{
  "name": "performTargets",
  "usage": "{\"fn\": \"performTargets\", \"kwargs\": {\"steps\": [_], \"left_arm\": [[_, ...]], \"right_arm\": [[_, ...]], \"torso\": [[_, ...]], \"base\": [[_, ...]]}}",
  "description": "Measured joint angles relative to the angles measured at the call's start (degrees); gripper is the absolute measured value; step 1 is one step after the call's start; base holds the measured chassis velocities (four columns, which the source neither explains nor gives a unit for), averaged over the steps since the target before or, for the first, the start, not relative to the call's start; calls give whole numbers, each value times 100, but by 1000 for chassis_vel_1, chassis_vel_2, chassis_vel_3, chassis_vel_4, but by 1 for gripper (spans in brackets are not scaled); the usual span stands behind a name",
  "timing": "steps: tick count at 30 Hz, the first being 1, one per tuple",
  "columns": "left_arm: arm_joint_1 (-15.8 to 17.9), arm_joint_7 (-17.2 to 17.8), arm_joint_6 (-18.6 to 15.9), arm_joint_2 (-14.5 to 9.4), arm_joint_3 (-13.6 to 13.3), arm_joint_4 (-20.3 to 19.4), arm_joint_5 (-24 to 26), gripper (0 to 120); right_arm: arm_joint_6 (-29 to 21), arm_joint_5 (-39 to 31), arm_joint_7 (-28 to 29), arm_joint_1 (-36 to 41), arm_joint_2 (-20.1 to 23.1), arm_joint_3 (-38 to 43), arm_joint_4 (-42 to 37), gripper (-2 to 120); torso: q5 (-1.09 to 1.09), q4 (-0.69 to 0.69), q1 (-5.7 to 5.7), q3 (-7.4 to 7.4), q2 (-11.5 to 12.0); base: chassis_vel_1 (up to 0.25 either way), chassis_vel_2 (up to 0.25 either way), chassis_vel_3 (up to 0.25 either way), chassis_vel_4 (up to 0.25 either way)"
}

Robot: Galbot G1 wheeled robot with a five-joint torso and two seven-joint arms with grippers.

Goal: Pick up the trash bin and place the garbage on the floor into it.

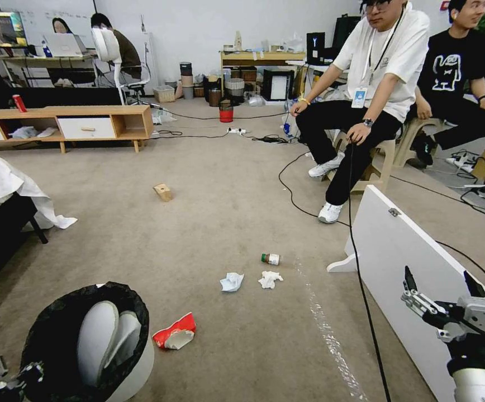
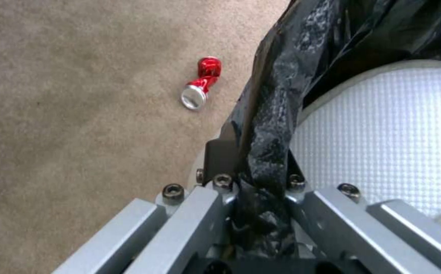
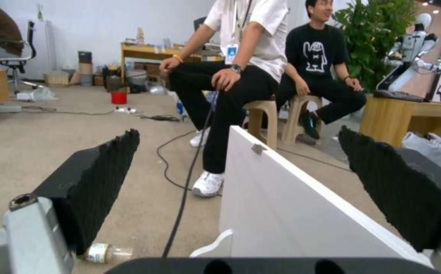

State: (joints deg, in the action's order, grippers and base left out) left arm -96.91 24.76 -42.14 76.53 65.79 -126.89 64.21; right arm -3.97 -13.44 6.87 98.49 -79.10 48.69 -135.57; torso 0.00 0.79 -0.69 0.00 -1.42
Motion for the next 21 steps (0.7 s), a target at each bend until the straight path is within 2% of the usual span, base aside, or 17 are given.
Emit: {"fn": "performTargets", "kwargs": {"steps": [21], "left_arm": [[17,-82,0,-2,12,13,82,2]], "right_arm": [[13,-17,-59,-16,-11,-3,53,100]], "torso": [[0,0,0,0,1]], "base": [[0,0,0,0]]}}
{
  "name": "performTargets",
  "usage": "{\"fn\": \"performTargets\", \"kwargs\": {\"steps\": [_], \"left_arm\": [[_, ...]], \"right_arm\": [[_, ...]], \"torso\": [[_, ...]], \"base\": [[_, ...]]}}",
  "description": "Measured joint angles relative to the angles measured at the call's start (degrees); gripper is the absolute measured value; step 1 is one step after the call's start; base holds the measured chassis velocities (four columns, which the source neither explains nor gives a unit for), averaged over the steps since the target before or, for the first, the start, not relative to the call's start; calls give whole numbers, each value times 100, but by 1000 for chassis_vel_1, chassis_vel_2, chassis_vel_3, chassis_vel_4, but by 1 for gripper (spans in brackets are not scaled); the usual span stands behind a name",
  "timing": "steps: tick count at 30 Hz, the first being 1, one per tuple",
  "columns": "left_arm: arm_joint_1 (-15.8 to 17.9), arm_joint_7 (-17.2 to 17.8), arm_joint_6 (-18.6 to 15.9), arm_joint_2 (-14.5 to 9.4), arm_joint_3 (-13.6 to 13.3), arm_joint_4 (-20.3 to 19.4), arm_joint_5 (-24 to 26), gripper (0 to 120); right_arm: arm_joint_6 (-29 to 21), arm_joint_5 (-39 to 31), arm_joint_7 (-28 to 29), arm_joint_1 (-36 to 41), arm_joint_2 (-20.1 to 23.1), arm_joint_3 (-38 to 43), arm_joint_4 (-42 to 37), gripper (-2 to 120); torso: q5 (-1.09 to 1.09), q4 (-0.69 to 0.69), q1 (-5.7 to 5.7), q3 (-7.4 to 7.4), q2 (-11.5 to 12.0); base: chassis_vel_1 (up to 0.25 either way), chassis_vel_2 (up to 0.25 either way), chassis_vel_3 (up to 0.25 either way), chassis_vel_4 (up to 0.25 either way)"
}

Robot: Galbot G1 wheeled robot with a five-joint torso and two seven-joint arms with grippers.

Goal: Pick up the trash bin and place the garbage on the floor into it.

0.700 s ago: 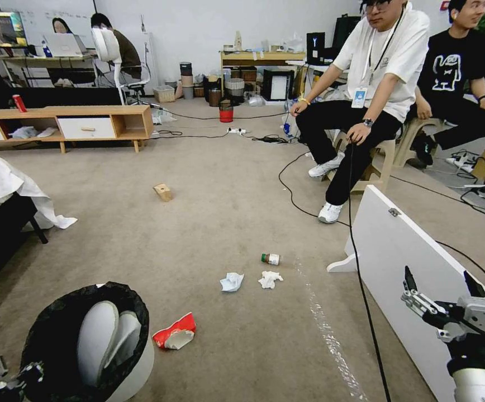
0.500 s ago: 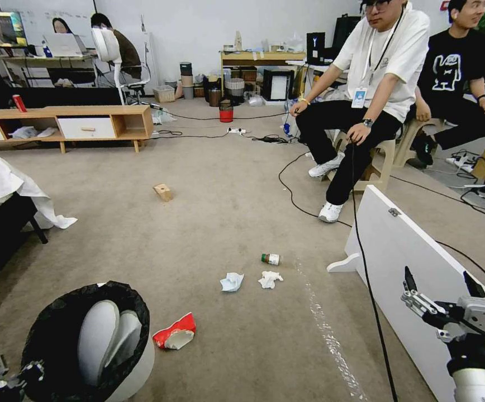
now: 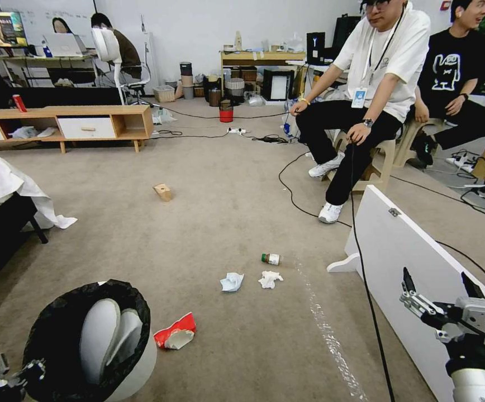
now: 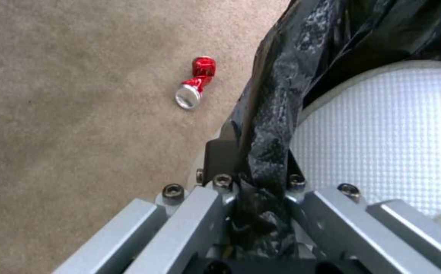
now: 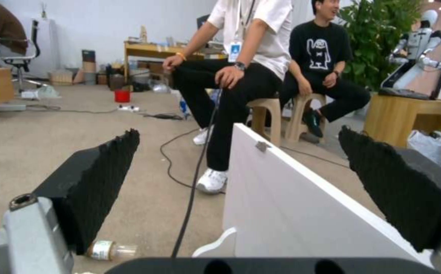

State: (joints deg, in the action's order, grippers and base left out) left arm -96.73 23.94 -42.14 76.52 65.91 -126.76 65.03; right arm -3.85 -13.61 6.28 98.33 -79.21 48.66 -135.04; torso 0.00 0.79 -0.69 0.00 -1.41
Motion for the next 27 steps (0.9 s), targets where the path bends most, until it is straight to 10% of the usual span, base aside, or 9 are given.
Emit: {"fn": "performTargets", "kwargs": {"steps": [27], "left_arm": [[-25,-14,0,60,25,-34,-7,2]], "right_arm": [[12,-27,-5,-16,34,1,20,100]], "torso": [[0,0,0,0,-2]], "base": [[64,62,65,60]]}}
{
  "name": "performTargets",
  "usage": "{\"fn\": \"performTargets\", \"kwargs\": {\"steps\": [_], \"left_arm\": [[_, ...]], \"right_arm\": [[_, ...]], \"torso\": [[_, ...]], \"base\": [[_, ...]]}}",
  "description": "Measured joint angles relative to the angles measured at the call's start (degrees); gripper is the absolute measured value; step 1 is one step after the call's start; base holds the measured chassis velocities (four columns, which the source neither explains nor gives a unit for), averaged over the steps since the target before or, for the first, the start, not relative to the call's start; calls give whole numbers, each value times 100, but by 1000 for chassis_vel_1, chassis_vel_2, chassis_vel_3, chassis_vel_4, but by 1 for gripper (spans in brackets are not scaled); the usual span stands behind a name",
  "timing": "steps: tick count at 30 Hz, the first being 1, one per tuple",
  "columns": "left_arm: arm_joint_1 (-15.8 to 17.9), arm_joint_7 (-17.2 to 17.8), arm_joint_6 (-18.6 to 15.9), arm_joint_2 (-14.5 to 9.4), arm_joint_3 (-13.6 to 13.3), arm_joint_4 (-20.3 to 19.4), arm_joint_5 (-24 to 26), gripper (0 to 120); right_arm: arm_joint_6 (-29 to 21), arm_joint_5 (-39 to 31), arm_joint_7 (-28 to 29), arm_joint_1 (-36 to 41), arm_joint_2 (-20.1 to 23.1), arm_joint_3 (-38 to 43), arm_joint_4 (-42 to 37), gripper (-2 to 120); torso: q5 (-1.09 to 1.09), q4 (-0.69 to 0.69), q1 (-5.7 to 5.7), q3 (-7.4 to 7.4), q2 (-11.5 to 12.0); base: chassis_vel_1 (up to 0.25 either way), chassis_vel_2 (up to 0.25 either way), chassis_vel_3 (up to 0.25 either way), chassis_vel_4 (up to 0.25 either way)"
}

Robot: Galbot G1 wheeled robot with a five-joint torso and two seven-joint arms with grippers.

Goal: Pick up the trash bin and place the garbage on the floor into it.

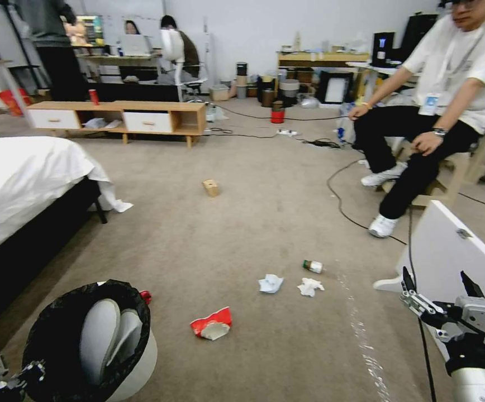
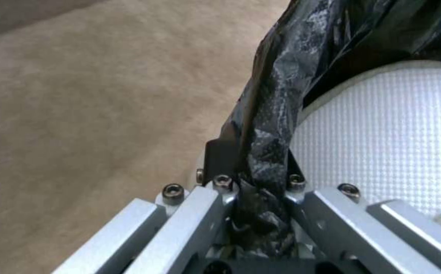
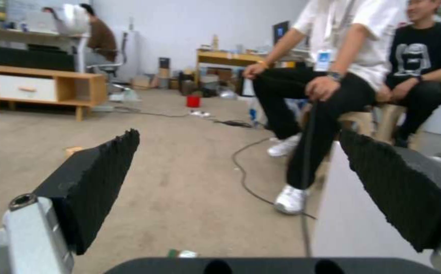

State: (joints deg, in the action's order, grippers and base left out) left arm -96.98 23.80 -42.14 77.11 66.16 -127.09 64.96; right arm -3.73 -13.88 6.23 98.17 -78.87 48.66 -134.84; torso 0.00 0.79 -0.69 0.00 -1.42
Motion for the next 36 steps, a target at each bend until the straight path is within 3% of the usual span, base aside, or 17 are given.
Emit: {"fn": "performTargets", "kwargs": {"steps": [13,29,36], "left_arm": [[5,-2,0,1,-18,11,-9,2],[-9,-16,0,2,-21,46,-73,2],[-7,-22,0,17,-20,50,-91,2]], "right_arm": [[9,0,0,-21,-2,1,33,100],[104,17,-50,-42,-23,2,101,100],[587,82,-304,-33,-43,59,254,100]], "torso": [[0,-1,0,0,0],[0,0,0,0,0],[0,0,0,0,0]], "base": [[73,79,75,80],[0,0,0,0],[0,0,0,0]]}}
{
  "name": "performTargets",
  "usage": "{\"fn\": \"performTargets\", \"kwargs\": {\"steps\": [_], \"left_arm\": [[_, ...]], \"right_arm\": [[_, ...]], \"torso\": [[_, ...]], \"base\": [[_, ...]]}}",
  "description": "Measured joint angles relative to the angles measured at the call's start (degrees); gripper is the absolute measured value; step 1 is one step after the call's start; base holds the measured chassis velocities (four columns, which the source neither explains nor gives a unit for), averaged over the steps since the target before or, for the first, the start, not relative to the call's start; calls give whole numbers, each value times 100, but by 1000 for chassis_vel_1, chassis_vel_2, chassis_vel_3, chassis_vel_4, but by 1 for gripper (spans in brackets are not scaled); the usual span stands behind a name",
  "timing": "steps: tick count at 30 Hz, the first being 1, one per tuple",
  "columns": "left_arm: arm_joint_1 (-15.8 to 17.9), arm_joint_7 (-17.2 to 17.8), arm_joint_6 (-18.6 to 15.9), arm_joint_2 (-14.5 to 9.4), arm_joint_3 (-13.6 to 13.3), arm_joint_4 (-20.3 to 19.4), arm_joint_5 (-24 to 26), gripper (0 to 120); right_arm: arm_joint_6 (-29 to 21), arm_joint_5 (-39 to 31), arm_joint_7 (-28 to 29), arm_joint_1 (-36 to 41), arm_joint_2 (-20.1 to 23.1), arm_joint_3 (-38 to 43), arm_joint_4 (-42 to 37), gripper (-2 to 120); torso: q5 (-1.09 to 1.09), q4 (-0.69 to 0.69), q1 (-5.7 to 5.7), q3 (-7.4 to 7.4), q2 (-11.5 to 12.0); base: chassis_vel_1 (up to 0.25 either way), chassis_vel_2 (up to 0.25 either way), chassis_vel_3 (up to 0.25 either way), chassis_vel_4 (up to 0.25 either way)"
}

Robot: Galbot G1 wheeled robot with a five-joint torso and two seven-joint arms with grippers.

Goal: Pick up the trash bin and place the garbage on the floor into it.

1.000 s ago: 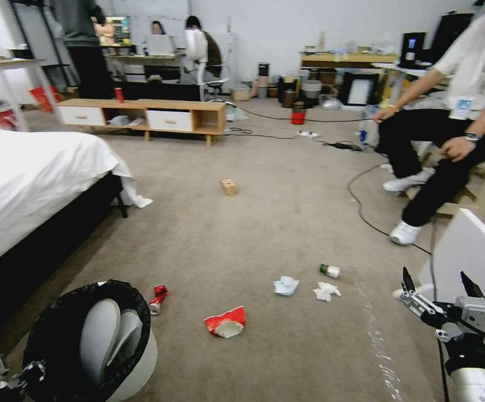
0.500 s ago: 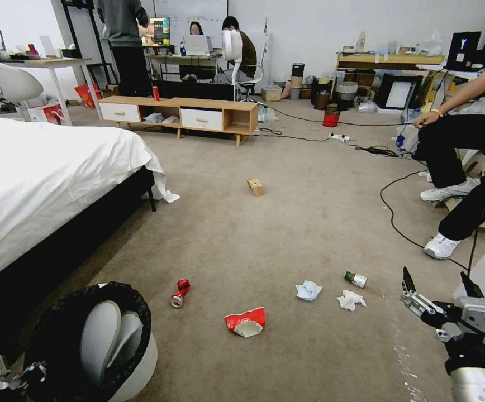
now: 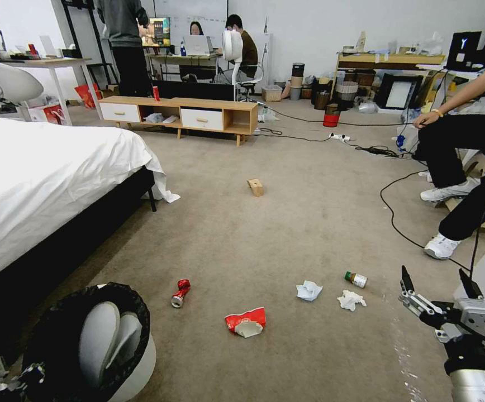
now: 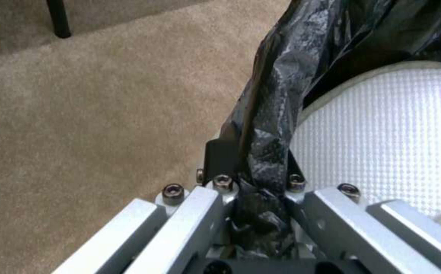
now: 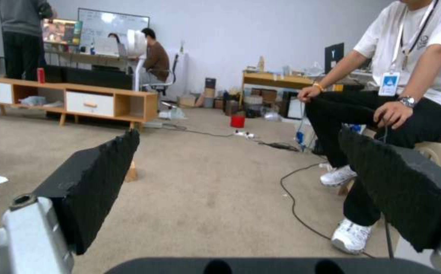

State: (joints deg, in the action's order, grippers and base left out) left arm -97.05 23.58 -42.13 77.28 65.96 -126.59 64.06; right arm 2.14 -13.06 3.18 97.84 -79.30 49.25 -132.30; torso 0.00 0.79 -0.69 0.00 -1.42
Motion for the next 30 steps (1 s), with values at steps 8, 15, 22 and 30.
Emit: {"fn": "performTargets", "kwargs": {"steps": [8,15,22,30], "left_arm": [[-5,-4,0,15,8,-9,0,2],[-16,-6,0,14,37,-22,8,2],[-22,-7,0,20,50,-23,18,2],[-11,-8,0,21,49,-25,27,2]], "right_arm": [[42,31,-25,15,-5,-2,2,100],[55,47,-35,18,-10,-10,3,100],[94,59,-40,19,-11,-14,9,100],[125,59,-54,9,-8,-36,12,100]], "torso": [[0,0,1,0,0],[0,0,0,0,0],[0,-1,-1,0,1],[0,-1,-2,0,2]], "base": [[-30,32,24,-37],[-133,139,152,-123],[-144,127,135,-140],[-66,72,65,-70]]}}
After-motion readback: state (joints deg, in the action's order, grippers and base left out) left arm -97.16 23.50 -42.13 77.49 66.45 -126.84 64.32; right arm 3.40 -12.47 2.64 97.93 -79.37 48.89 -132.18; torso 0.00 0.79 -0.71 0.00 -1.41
